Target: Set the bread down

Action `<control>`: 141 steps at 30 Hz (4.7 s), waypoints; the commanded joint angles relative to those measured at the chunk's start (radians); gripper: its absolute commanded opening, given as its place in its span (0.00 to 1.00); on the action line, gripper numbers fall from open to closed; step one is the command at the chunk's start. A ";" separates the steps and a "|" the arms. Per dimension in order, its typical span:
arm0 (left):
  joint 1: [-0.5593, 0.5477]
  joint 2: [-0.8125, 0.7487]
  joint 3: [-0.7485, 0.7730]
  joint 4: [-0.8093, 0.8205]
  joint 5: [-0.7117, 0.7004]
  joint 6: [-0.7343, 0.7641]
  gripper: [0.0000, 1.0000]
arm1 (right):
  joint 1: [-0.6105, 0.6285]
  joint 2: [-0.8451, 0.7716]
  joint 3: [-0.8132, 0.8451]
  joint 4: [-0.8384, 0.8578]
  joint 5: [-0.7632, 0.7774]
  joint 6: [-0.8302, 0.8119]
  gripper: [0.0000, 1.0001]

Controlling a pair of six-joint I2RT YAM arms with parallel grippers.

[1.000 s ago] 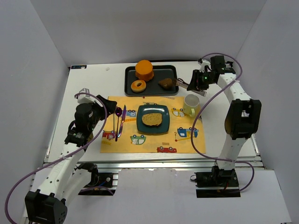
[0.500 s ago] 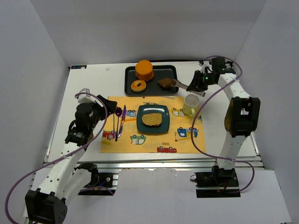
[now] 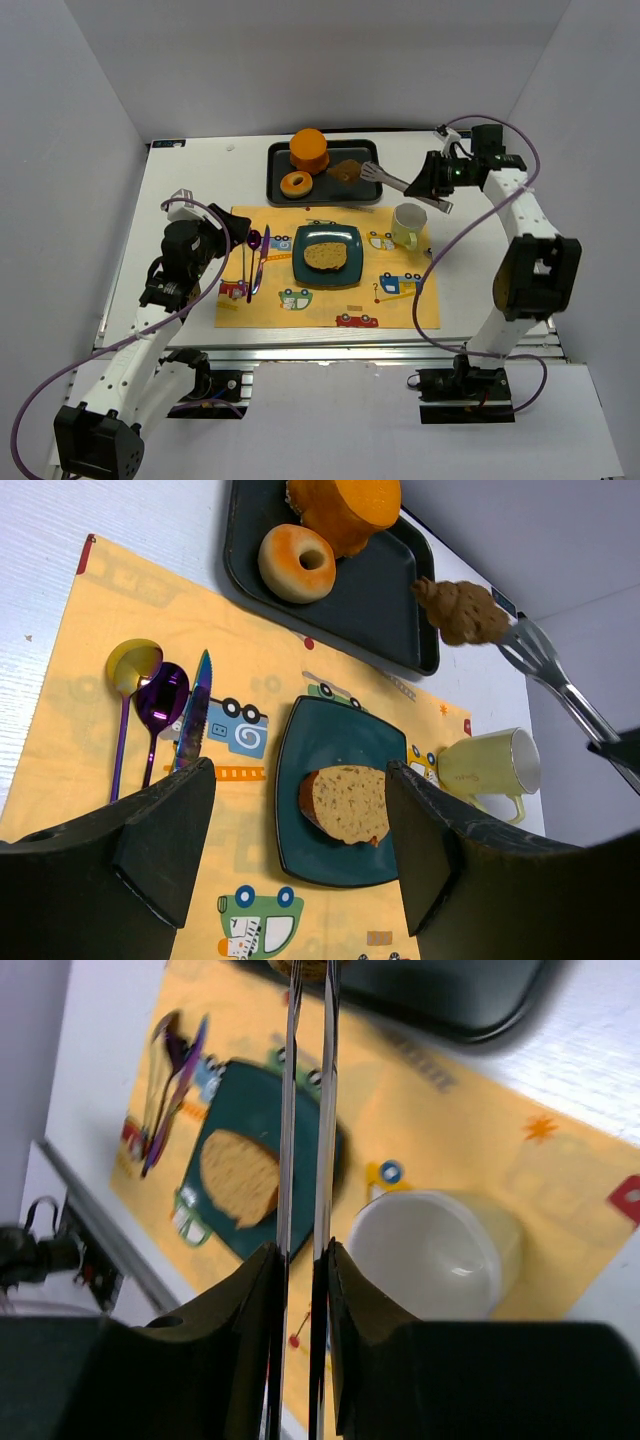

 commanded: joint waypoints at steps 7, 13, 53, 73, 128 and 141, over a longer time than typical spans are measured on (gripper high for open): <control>0.004 0.006 0.013 0.028 0.008 0.005 0.78 | 0.054 -0.253 -0.298 -0.121 -0.173 -0.261 0.00; 0.004 0.012 0.016 0.039 0.016 0.003 0.78 | 0.072 -0.282 -0.372 -0.072 -0.166 -0.231 0.01; 0.002 -0.028 -0.007 0.023 0.002 -0.001 0.78 | 0.074 -0.247 -0.332 -0.078 -0.066 -0.304 0.41; 0.004 0.006 -0.001 0.046 0.016 0.003 0.78 | 0.173 -0.137 -0.080 -0.006 0.112 -0.211 0.43; 0.002 0.047 0.053 -0.021 -0.015 -0.001 0.78 | 0.336 0.387 0.153 0.448 0.095 0.685 0.13; 0.002 0.033 0.025 0.015 -0.004 -0.001 0.78 | 0.276 0.093 -0.090 0.580 -0.142 0.613 0.00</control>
